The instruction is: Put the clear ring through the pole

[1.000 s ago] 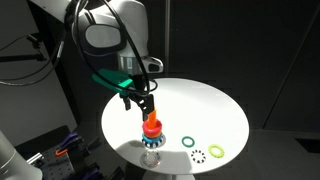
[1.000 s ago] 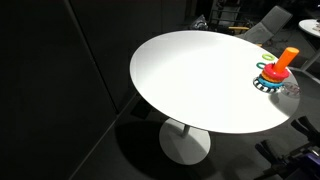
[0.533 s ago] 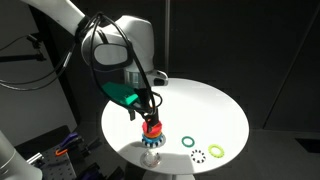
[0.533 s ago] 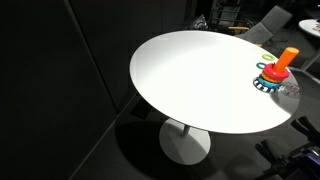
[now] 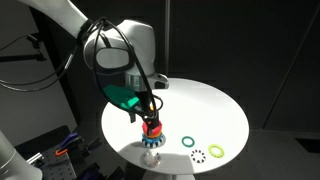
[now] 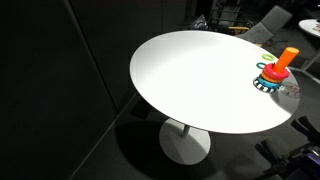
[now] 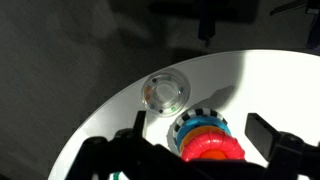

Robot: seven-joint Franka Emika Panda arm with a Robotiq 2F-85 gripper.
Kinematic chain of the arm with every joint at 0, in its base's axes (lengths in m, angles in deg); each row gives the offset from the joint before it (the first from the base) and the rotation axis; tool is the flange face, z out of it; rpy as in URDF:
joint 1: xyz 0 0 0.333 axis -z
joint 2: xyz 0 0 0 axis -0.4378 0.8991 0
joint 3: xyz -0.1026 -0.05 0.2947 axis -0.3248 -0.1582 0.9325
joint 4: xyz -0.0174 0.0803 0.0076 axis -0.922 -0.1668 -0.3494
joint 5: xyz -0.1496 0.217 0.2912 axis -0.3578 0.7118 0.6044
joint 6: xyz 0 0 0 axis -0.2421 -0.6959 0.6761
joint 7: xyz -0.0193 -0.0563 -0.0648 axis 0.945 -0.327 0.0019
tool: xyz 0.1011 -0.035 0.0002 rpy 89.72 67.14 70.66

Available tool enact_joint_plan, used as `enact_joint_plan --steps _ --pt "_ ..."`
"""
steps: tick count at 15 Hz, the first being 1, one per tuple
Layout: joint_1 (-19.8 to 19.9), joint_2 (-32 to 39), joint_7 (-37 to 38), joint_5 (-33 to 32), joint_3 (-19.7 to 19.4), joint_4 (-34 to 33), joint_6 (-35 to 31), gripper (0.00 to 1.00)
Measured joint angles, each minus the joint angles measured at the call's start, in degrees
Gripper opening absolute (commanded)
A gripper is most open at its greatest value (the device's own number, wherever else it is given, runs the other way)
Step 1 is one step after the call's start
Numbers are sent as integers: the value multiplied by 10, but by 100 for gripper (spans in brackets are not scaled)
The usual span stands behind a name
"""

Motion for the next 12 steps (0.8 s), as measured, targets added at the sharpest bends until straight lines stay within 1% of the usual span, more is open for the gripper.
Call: enact_joint_plan --steps 4,8,12 --pt "2 6 0 0 1 0 -3 100" --pt "13 24 -1 4 0 0 -28 100" --pt "24 48 -24 39 0 1 -63 100"
